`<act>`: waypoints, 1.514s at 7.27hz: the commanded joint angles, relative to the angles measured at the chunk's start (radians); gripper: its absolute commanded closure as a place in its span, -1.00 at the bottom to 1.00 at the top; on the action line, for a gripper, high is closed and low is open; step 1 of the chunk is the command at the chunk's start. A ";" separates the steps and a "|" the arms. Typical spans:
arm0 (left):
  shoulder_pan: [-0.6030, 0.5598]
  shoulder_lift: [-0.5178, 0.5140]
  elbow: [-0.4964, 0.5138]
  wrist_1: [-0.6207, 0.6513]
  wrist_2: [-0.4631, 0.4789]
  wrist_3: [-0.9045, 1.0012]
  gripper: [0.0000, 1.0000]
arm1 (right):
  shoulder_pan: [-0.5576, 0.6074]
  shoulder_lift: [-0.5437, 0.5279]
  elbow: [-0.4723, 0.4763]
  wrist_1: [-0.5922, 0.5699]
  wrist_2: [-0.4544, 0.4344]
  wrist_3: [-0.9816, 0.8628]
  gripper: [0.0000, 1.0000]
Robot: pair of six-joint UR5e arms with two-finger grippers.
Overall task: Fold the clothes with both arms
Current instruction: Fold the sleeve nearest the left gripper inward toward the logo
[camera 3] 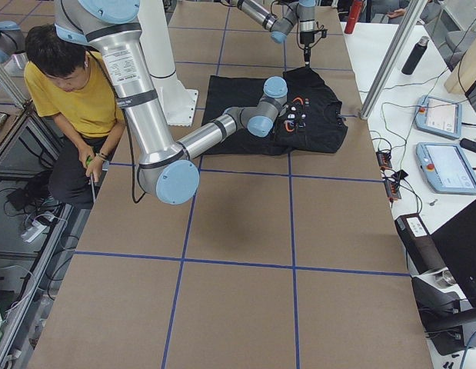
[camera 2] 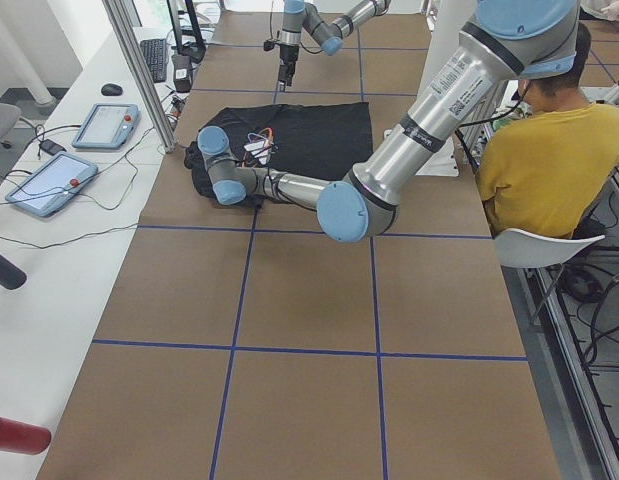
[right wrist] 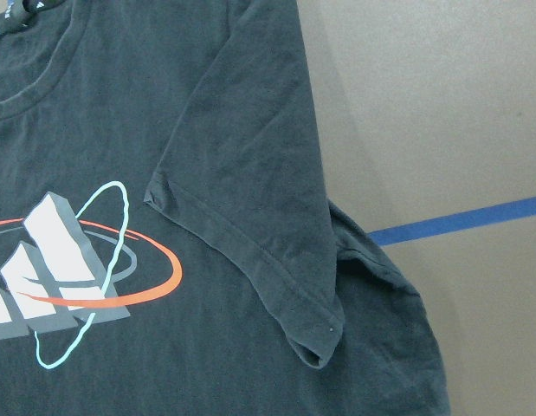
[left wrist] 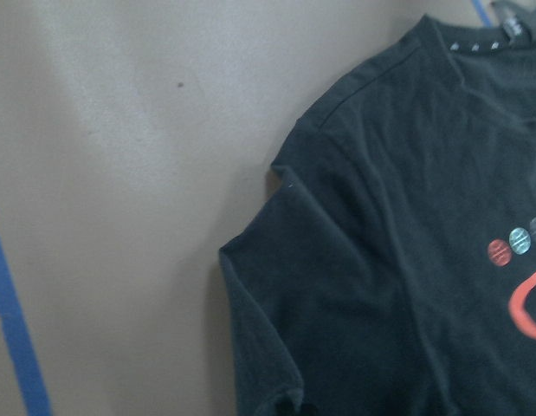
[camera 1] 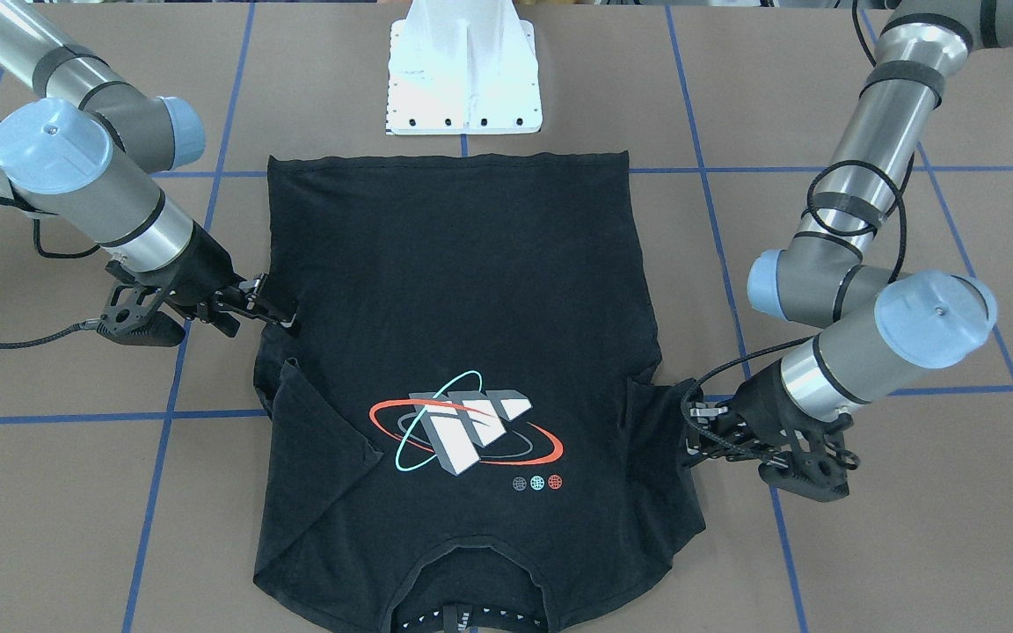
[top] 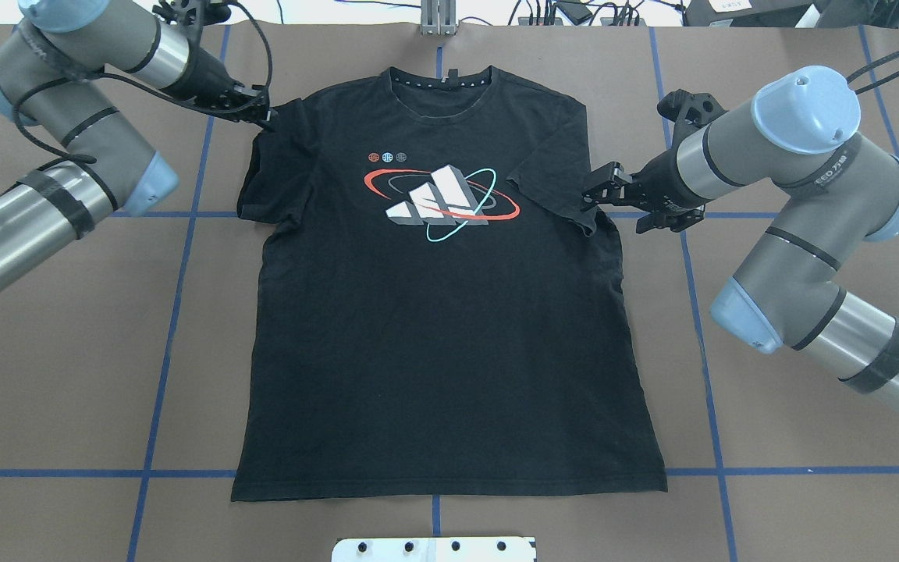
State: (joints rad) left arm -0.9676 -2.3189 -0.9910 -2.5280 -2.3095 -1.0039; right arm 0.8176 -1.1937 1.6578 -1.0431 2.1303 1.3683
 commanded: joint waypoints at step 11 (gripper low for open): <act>0.145 -0.018 -0.142 0.000 0.229 -0.263 -0.52 | -0.084 0.002 0.045 -0.003 -0.150 0.216 -1.00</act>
State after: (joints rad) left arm -0.8246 -2.3823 -1.0498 -2.5279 -2.0773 -1.2395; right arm 0.7918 -1.1892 1.6670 -1.0448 2.0701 1.4503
